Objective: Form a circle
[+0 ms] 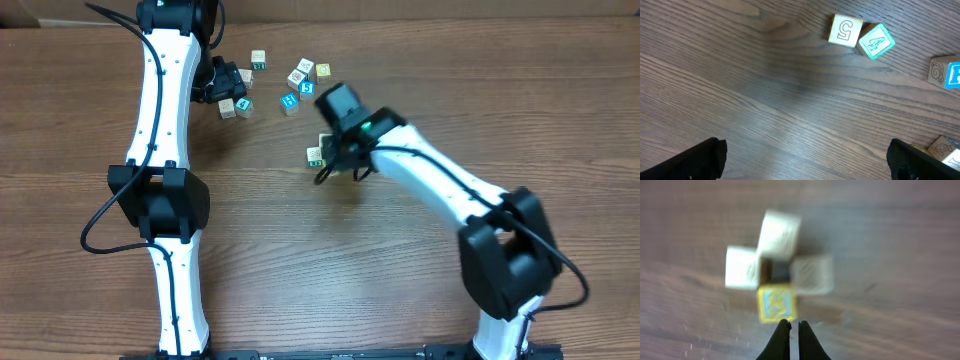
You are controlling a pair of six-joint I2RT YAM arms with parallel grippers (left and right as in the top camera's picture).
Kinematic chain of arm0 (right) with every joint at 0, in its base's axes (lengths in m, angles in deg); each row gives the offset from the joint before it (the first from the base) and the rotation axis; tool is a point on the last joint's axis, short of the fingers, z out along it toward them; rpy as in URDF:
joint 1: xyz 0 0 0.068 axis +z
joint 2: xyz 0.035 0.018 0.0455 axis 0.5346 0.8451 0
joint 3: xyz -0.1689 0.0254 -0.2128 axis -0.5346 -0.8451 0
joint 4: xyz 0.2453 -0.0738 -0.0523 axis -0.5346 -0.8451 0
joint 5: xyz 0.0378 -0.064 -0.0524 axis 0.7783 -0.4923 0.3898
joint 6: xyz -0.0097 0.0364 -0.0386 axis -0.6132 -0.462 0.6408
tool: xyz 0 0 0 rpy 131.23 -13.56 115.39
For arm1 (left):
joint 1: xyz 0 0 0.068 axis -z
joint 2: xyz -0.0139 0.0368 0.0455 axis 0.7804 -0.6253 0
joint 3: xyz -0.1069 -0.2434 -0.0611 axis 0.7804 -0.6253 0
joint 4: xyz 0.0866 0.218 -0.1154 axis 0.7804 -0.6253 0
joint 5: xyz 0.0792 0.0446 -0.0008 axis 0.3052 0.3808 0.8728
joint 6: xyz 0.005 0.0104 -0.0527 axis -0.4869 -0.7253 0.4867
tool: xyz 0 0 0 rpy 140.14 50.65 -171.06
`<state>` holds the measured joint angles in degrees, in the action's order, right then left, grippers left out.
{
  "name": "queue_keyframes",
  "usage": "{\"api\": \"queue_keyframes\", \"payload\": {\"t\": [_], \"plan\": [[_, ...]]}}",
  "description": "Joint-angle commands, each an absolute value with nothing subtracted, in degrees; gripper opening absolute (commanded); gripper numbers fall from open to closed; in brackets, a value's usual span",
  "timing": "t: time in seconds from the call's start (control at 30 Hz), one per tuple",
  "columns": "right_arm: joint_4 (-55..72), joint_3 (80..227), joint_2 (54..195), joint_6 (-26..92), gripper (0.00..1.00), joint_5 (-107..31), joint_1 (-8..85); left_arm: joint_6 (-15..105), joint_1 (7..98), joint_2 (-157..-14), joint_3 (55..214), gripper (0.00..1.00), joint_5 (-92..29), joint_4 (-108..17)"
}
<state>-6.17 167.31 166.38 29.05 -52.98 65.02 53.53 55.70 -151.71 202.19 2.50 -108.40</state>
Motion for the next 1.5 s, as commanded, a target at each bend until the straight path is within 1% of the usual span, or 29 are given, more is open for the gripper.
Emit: {"api": "queue_keyframes", "payload": {"t": [0.0, 0.03, 0.07, 0.1, 0.13, 0.17, 0.33, 0.53, 1.23, 1.33, 1.47], "plan": [[-6.34, 168.91, 163.47, 30.84, 0.2, -58.27, 60.56, 53.7, 55.59, -150.77, 203.35, 1.0, 3.42, -108.4], [-6.45, 168.91, 163.6, 30.82, 0.46, -58.71, 59.1, 53.7, 55.59, -150.77, 203.35, 1.0, 3.42, -108.38], [-6.65, 168.91, 163.65, 30.82, 0.63, -58.99, 57.83, 53.7, 55.59, -150.77, 203.35, 1.0, 3.42, -108.38], [-6.84, 168.89, 163.71, 30.82, 0.75, -58.99, 56.59, 53.7, 55.59, -150.77, 203.35, 1.0, 3.44, -108.38], [-7.08, 168.89, 163.76, 30.78, 0.9, -58.95, 55.32, 53.7, 55.59, -150.77, 203.35, 1.0, 3.42, -108.38], [-7.61, 168.89, 163.76, 30.75, 1.0, -58.95, 53.77, 53.7, 55.59, -150.77, 203.35, 1.0, 3.42, -108.38], [-8.05, 168.89, 163.74, 30.73, 1.0, -58.49, 49.02, 53.7, 55.59, -150.77, 203.35, 1.0, 3.42, -108.38], [-8.02, 168.89, 163.76, 30.75, 1.0, -57.66, 45.81, 53.7, 55.59, -150.77, 203.35, 1.0, 3.42, -108.38], [-8.05, 168.89, 163.74, 30.75, 1.0, -57.66, 45.42, 53.7, 55.28, -150.58, 203.35, 1.0, 3.44, -108.4], [-8.05, 168.89, 163.74, 30.75, 1.0, -57.66, 45.42, 53.7, 56.79, -148.17, 203.35, 1.0, 3.44, -108.4], [-8.05, 168.89, 163.76, 30.75, 1.0, -57.66, 45.42, 53.7, 61.01, -141.07, 203.35, 1.0, 3.44, -108.38]]}}
